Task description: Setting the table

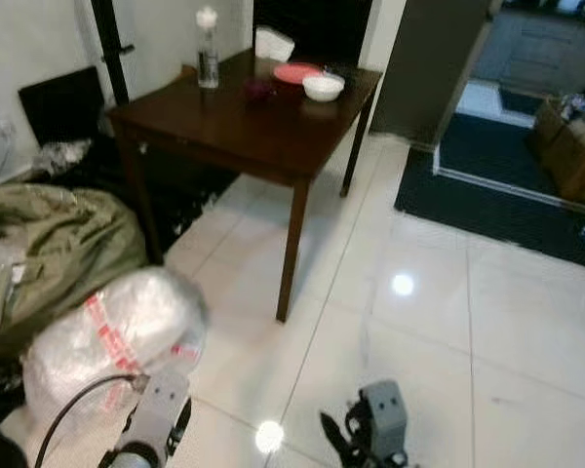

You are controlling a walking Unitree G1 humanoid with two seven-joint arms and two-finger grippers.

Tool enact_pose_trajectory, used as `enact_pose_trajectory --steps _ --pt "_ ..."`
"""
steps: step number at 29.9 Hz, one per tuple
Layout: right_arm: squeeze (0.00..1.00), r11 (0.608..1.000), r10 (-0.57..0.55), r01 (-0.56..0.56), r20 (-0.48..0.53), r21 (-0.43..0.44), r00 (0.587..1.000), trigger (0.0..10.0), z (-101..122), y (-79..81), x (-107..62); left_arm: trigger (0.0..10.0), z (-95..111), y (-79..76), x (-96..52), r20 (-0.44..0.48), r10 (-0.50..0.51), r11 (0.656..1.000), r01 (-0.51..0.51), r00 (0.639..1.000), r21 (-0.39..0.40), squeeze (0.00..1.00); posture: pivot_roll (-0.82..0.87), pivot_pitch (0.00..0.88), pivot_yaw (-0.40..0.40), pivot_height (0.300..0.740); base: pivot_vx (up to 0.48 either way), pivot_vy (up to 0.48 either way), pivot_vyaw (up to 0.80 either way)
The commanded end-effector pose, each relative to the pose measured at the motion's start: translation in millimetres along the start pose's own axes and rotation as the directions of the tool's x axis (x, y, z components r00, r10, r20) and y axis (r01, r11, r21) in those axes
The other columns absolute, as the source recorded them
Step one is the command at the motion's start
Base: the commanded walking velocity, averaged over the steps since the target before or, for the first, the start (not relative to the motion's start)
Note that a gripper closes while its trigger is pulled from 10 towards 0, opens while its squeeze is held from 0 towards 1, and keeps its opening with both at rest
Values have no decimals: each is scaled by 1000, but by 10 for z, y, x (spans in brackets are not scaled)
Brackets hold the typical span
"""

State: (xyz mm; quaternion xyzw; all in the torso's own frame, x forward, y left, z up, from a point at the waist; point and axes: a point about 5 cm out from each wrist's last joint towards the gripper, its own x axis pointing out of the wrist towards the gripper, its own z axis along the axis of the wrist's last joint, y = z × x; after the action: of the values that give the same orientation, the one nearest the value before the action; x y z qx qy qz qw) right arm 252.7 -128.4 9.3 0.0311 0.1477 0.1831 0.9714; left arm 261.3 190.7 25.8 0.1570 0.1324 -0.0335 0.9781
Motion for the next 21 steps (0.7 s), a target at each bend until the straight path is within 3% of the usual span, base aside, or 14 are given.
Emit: enact_pose_trajectory --steps 1,21 --pt "0 1000 -27 28 -36 6 999 10000 -92 -77 -65 10000 -72 -63 -33 -26 -19 1000 19 999 5 0 33 105 24 740 296 0 0" --pt "0 1000 -23 23 -41 6 999 10000 -107 -76 -58 10000 -73 -77 -21 -22 -29 1000 29 999 12 0 31 97 26 740 292 0 0"
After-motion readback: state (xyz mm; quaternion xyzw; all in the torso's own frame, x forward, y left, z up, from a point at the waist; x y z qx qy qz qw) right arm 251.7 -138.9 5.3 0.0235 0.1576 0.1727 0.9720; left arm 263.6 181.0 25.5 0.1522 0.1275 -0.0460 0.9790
